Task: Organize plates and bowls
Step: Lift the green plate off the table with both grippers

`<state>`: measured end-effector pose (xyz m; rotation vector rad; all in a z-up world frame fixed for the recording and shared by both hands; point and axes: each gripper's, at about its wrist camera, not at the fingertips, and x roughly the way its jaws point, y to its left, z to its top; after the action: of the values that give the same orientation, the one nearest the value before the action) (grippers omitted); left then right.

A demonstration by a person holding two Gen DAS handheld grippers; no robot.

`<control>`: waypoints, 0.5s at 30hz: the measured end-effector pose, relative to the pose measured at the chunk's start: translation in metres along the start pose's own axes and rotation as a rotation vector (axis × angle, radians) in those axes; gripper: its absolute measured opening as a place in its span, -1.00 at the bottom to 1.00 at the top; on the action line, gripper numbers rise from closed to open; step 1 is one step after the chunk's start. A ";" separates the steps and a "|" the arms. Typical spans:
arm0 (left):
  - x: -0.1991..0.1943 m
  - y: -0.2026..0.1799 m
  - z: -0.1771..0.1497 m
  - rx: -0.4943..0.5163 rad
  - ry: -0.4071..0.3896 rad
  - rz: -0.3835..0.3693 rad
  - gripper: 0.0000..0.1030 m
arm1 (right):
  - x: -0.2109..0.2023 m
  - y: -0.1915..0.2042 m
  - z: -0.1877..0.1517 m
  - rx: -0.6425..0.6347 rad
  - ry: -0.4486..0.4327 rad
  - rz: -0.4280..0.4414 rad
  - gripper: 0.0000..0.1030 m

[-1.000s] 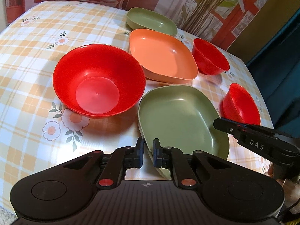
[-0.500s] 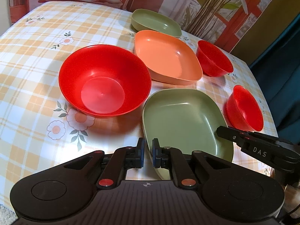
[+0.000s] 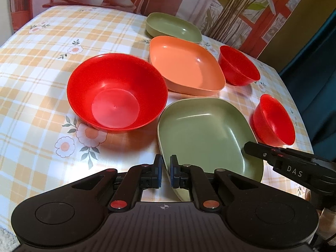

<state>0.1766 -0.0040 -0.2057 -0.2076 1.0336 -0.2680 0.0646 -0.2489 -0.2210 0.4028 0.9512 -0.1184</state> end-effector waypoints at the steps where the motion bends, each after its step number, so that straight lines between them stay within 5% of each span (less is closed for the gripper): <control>1: -0.001 -0.001 0.000 0.007 -0.004 0.001 -0.84 | -0.002 0.000 0.000 0.000 -0.003 0.000 -0.92; 15: -0.023 -0.026 0.037 0.143 -0.084 -0.035 -0.84 | -0.033 -0.013 0.016 0.084 -0.078 0.017 -0.90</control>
<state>0.1945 -0.0201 -0.1602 -0.1069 0.9247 -0.3611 0.0539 -0.2691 -0.1896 0.4804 0.8674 -0.1583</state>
